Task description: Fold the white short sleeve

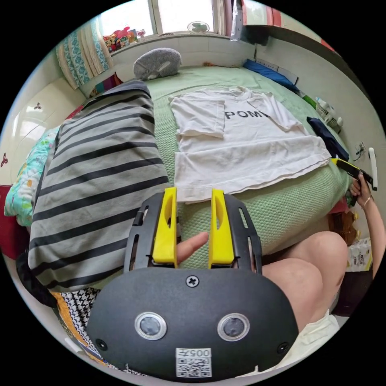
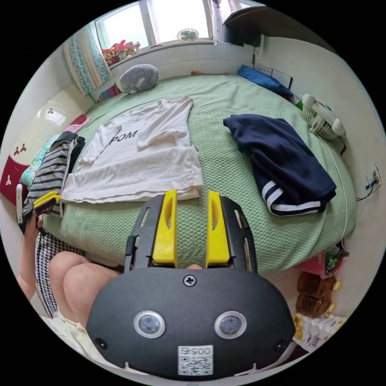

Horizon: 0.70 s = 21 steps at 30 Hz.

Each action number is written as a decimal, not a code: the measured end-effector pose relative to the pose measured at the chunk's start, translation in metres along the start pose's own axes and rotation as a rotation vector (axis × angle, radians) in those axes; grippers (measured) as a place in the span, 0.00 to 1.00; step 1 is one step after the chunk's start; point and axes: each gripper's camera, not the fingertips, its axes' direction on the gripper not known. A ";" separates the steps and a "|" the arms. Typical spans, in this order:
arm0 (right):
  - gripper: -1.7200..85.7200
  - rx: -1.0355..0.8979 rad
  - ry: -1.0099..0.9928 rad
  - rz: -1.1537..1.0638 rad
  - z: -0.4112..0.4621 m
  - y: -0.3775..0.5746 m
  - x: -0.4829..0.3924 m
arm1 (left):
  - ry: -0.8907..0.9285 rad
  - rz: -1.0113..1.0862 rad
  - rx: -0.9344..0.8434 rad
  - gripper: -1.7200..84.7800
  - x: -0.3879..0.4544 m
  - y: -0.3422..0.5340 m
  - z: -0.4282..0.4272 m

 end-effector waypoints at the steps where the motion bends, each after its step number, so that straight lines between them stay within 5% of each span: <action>1: 0.14 0.008 -0.009 -0.004 0.001 -0.002 -0.001 | 0.016 0.007 0.012 0.17 0.004 0.002 -0.004; 9: 0.10 -0.071 0.030 -0.005 0.024 -0.014 -0.010 | 0.063 -0.020 0.012 0.18 0.008 0.003 0.003; 13: 0.02 0.051 0.066 -0.045 0.001 -0.003 -0.022 | 0.038 -0.006 0.031 0.18 0.011 0.012 0.003; 21: 0.00 0.148 -0.054 -0.023 -0.046 0.022 -0.012 | 0.055 -0.051 0.069 0.19 0.008 0.021 0.002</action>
